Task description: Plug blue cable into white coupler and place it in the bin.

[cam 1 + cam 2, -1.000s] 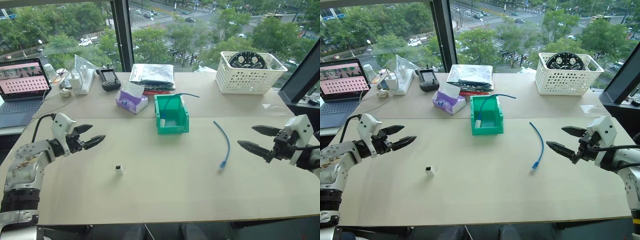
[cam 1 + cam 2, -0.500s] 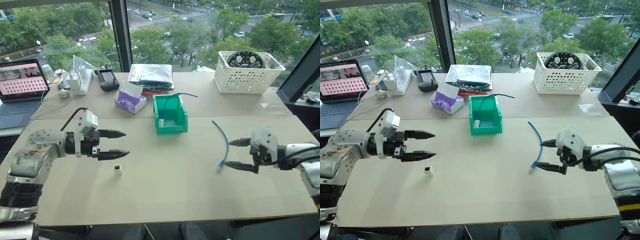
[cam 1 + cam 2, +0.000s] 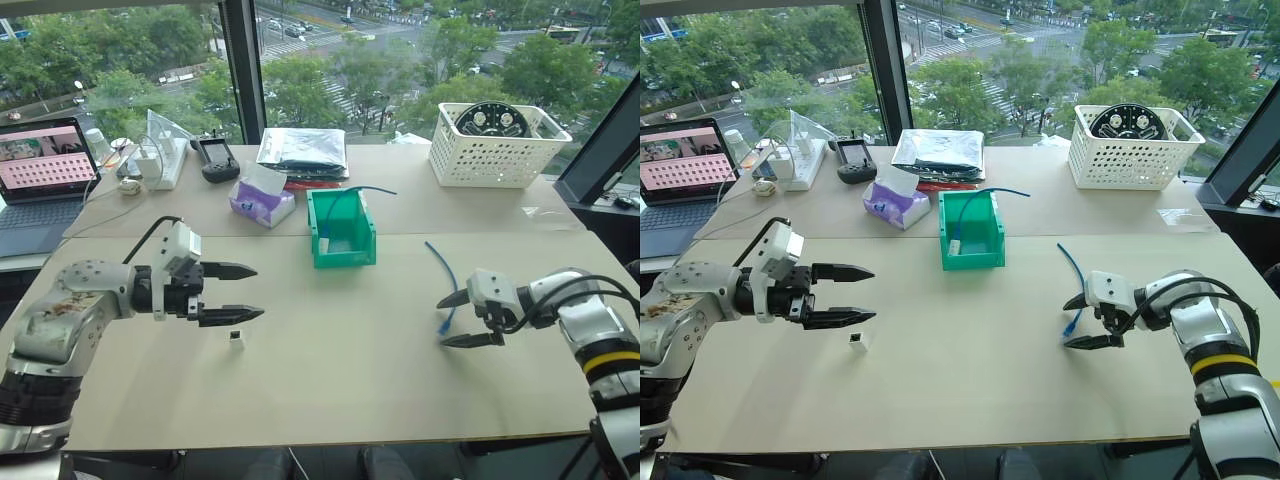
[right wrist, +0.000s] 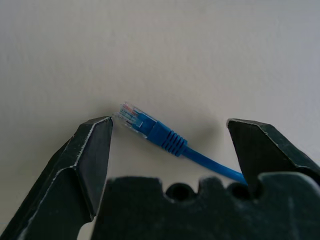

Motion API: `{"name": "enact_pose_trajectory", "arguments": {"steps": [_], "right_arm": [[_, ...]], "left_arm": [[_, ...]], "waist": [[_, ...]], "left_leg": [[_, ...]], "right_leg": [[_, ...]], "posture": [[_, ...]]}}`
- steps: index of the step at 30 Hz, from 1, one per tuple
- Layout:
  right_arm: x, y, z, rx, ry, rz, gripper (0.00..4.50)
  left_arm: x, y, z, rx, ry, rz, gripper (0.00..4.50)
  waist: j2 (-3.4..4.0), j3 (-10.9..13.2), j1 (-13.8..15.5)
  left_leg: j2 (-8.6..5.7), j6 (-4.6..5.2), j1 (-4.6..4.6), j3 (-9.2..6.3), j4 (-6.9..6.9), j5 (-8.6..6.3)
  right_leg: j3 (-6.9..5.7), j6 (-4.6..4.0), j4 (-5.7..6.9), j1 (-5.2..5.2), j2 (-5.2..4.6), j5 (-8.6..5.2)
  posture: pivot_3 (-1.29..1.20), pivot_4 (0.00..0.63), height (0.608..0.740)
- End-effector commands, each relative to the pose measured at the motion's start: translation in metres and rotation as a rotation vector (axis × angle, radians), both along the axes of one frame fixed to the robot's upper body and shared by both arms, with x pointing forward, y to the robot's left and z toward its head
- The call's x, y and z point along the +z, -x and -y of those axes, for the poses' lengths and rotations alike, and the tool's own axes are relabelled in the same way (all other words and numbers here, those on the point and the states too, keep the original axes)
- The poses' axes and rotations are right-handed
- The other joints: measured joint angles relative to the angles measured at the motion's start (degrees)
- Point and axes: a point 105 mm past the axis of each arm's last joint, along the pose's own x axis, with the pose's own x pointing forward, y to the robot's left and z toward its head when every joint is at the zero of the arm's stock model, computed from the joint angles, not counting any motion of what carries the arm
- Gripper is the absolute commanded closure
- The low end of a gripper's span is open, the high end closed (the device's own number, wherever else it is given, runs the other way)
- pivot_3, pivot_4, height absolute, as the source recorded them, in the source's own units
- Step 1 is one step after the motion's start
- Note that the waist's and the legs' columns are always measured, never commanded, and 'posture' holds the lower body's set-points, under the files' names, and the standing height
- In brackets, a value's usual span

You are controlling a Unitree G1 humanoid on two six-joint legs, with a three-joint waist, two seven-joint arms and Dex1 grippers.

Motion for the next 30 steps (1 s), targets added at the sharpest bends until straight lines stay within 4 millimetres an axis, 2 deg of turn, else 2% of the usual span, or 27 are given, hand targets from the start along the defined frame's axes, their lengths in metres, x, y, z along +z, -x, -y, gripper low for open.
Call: {"name": "enact_pose_trajectory", "arguments": {"steps": [1,7,9,11,14,15,21,23,25,27,30], "right_arm": [[-0.002,-0.001,0.007,-0.013,0.009,-0.023,1.84],[0.006,-0.011,-0.007,-0.026,-0.048,-0.013,3.84],[0.009,-0.017,-0.028,0.014,-0.053,0.016,4.46],[0.012,-0.02,-0.043,0.047,-0.055,0.035,4.46],[0.019,-0.024,-0.09,0.109,-0.1,0.065,4.46],[0.019,-0.023,-0.109,0.136,-0.108,0.069,4.46],[0.013,-0.008,-0.175,0.218,-0.153,0.046,4.46],[0.012,-0.01,-0.187,0.201,-0.172,0.037,4.46],[0.009,-0.013,-0.188,0.181,-0.161,0.039,4.46],[0.009,-0.017,-0.182,0.139,-0.15,0.034,3.51],[0.015,-0.016,-0.177,0.123,-0.135,0.037,2.6]], "left_arm": [[0.012,0.005,-0.002,0.002,-0.001,0.05,0.4],[0.014,0.004,0.0,0.001,0.002,0.059,0.4],[0.014,0.001,0.004,-0.002,0.002,0.069,0.4],[0.015,-0.001,0.006,-0.007,0.004,0.077,0.4],[0.016,-0.006,0.015,-0.019,0.009,0.095,0.4],[0.013,-0.007,0.019,-0.024,-0.002,0.101,0.4],[0.0,-0.009,0.043,-0.083,-0.065,0.108,0.4],[-0.006,-0.01,0.051,-0.111,-0.099,0.098,0.4],[-0.012,-0.012,0.054,-0.118,-0.134,0.085,0.4],[-0.024,-0.015,0.057,-0.134,-0.203,0.076,0.4],[-0.034,-0.017,0.06,-0.156,-0.251,0.066,0.4]], "waist": [[0.0,0.0,0.0],[0.0,0.0,0.01],[0.0,0.0,-0.21],[-0.01,0.0,-0.68],[-0.01,0.0,-1.31],[-0.01,0.0,-1.49],[0.0,0.0,-1.03],[-0.01,0.0,-0.63],[-0.01,0.0,-0.37],[-0.01,0.0,-0.1],[-0.01,0.0,-0.04]], "left_leg": [[0.0,0.0,0.05,0.0,0.0,0.0],[0.0,-0.05,0.16,0.0,0.0,0.03],[0.01,-0.05,0.17,0.01,0.0,0.03],[0.02,-0.06,0.21,0.01,0.0,0.03],[0.01,-0.12,0.23,0.01,0.0,0.07],[0.03,-0.15,0.24,0.0,0.0,0.09],[-0.04,-0.24,0.21,-0.07,0.0,0.14],[-0.08,-0.24,0.2,-0.11,0.03,0.14],[-0.09,-0.24,0.19,-0.12,0.05,0.14],[-0.1,-0.24,0.19,-0.11,0.05,0.14],[-0.1,-0.24,0.21,-0.1,0.05,0.15]], "right_leg": [[0.0,0.0,0.0,0.05,0.0,0.0],[0.01,-0.02,0.13,0.08,0.0,0.01],[0.01,-0.03,0.21,0.04,0.01,0.01],[0.01,-0.06,0.33,0.02,0.02,0.02],[0.03,-0.07,0.54,-0.05,0.02,0.02],[0.03,-0.07,0.59,-0.07,0.04,0.02],[0.03,-0.08,0.73,-0.14,0.05,0.02],[0.02,-0.08,0.71,-0.12,0.04,0.02],[0.01,-0.08,0.71,-0.12,0.04,0.02],[0.01,-0.08,0.73,-0.13,0.04,0.02],[0.01,-0.08,0.74,-0.13,0.05,0.02]], "posture": [[0.0,0.15,0.727],[0.0,0.15,0.727],[0.0,0.15,0.727],[0.0,0.15,0.727],[0.0,0.15,0.727],[0.0,0.15,0.727],[0.0,0.15,0.727],[0.0,0.15,0.727],[0.0,0.15,0.727],[0.0,0.15,0.727],[0.0,0.15,0.727]]}}
